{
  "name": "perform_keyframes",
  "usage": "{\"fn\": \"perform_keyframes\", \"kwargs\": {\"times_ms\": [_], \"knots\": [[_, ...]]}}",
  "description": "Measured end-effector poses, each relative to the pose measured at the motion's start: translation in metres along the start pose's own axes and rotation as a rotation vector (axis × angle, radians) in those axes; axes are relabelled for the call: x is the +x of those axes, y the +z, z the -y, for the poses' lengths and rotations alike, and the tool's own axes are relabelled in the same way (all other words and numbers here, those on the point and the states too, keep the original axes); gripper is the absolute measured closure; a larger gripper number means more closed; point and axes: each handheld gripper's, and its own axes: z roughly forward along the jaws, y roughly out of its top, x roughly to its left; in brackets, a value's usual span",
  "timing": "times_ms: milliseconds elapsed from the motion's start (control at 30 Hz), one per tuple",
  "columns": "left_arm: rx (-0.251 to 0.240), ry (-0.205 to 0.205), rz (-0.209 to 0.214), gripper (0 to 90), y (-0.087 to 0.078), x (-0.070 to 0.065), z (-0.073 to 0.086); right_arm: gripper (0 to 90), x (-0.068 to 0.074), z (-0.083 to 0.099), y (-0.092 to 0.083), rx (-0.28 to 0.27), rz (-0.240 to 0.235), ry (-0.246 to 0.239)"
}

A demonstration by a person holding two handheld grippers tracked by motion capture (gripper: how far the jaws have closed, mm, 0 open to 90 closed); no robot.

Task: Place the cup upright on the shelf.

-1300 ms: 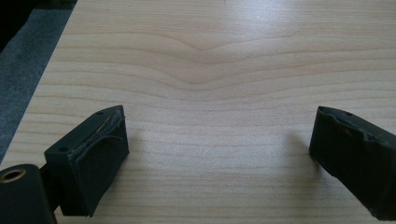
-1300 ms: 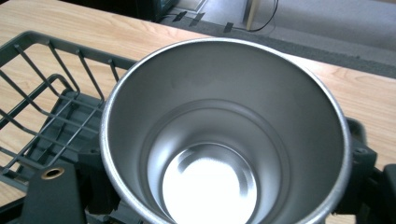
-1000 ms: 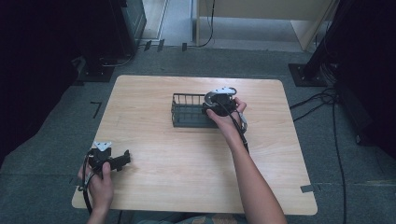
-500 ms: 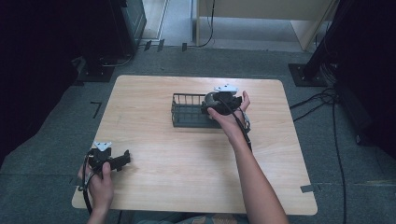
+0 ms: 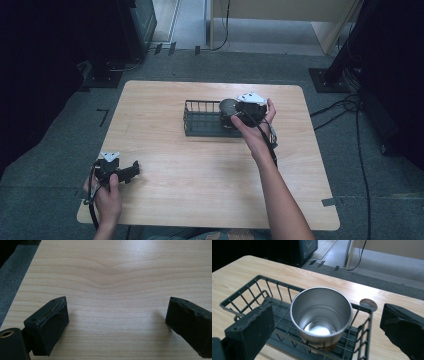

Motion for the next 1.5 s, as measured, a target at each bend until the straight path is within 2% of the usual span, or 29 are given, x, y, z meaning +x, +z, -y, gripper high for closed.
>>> {"fn": "perform_keyframes", "kwargs": {"times_ms": [133,200,267,500,1233,1400,1500], "knots": [[-0.001,0.0,0.0,4.9,0.0,0.0,0.0,0.0,-0.005,0.005,-0.009,-0.011,0.0,0.003],[-0.001,0.0,0.0,4.8,0.0,0.0,0.0,0.0,-0.014,0.012,-0.015,-0.014,0.004,0.015],[-0.001,0.0,0.0,4.9,0.0,0.0,0.0,0.0,-0.016,0.014,-0.016,-0.015,0.007,0.017],[-0.001,-0.001,0.0,4.9,0.0,0.0,0.0,0.0,-0.037,0.032,-0.031,-0.019,0.04,0.051],[0.0,0.002,0.0,4.8,0.0,0.0,0.0,0.0,-0.072,0.071,-0.057,0.008,0.107,0.085],[0.0,0.001,0.0,4.8,0.0,0.0,0.0,0.0,-0.08,0.083,-0.061,0.023,0.12,0.102],[0.0,0.001,0.0,4.9,0.0,0.0,0.0,0.0,-0.085,0.089,-0.064,0.025,0.118,0.128]]}}
